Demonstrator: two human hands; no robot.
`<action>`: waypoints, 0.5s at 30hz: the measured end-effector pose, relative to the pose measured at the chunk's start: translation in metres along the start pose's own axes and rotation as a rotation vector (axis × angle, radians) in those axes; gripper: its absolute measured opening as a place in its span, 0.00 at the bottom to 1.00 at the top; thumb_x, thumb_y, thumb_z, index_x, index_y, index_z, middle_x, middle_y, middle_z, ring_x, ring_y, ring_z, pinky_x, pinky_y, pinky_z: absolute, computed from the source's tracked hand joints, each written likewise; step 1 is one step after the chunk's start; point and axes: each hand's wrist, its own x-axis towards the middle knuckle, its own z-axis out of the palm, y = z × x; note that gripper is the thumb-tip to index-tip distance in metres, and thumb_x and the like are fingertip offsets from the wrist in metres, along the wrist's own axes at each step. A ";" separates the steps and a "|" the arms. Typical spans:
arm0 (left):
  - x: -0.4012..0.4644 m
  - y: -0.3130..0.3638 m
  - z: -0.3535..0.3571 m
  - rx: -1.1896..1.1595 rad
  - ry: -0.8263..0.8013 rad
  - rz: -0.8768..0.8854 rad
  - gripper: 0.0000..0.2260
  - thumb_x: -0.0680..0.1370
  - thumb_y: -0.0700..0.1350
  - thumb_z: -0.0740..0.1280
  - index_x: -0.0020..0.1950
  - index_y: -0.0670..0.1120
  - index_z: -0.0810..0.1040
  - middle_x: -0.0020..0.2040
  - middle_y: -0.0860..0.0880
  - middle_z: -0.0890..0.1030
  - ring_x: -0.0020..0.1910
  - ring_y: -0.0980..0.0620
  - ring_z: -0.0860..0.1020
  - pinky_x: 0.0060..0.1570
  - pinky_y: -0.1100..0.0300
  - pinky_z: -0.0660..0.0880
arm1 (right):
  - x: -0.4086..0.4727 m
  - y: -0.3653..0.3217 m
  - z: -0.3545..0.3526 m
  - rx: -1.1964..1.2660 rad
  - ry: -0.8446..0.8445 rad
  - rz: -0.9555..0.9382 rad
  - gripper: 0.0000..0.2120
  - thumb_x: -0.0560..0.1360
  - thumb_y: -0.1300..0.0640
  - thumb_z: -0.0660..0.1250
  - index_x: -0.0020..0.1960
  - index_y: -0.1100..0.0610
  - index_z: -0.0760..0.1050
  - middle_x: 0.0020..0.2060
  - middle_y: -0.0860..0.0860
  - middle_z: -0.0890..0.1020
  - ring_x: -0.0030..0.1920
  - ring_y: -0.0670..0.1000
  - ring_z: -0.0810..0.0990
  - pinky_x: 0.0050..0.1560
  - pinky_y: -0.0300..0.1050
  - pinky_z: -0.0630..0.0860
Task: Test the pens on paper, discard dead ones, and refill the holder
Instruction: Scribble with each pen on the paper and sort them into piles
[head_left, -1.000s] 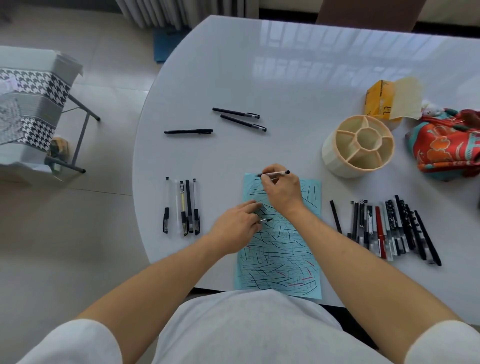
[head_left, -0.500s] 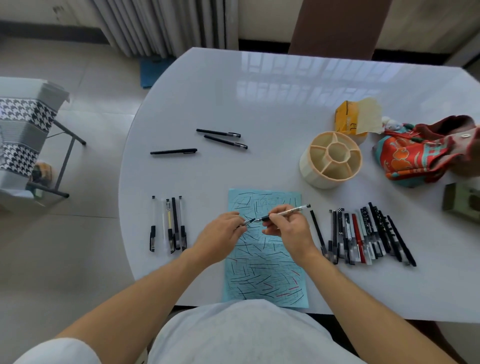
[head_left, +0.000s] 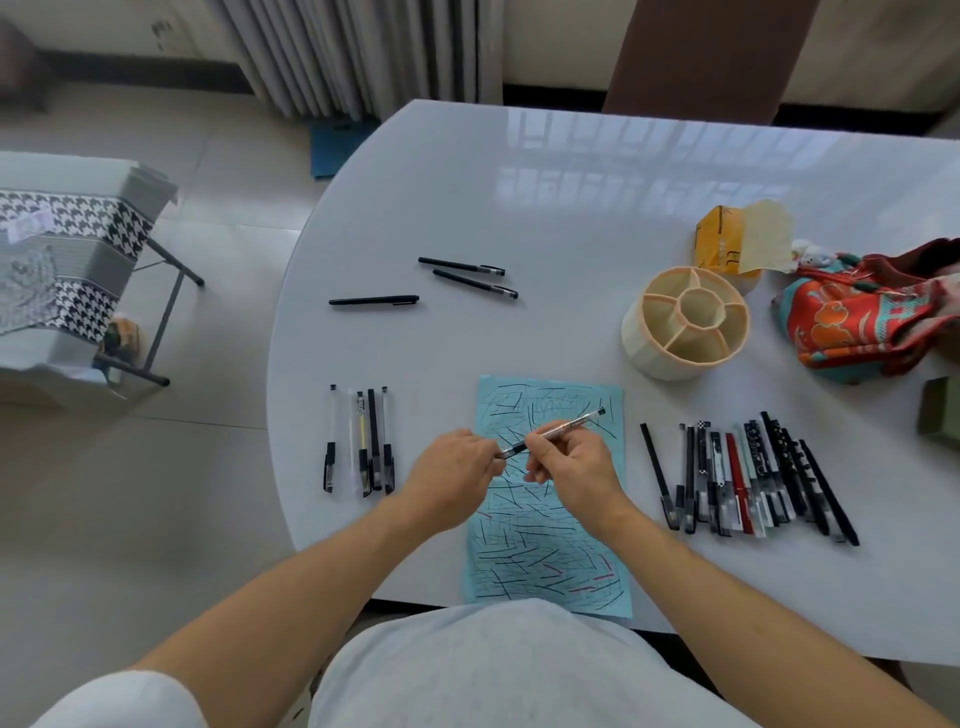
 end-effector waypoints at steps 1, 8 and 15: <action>-0.004 -0.002 0.001 0.005 -0.012 -0.026 0.13 0.84 0.50 0.57 0.47 0.48 0.78 0.43 0.51 0.81 0.44 0.50 0.72 0.48 0.53 0.71 | 0.000 0.001 0.006 -0.010 -0.007 0.013 0.05 0.80 0.61 0.70 0.48 0.62 0.81 0.32 0.55 0.83 0.32 0.54 0.81 0.36 0.41 0.79; -0.033 -0.017 -0.002 0.077 -0.093 -0.216 0.14 0.84 0.52 0.57 0.44 0.48 0.76 0.42 0.47 0.79 0.46 0.47 0.75 0.40 0.53 0.67 | 0.016 0.002 0.058 -0.162 -0.147 0.095 0.06 0.79 0.58 0.71 0.45 0.58 0.80 0.31 0.51 0.83 0.31 0.46 0.81 0.36 0.41 0.81; -0.049 -0.061 -0.023 0.073 -0.129 -0.447 0.21 0.82 0.56 0.53 0.36 0.48 0.74 0.34 0.51 0.78 0.35 0.48 0.76 0.35 0.55 0.69 | 0.074 -0.029 0.097 -0.449 -0.096 0.061 0.16 0.79 0.44 0.67 0.43 0.56 0.81 0.35 0.50 0.83 0.38 0.50 0.81 0.40 0.49 0.82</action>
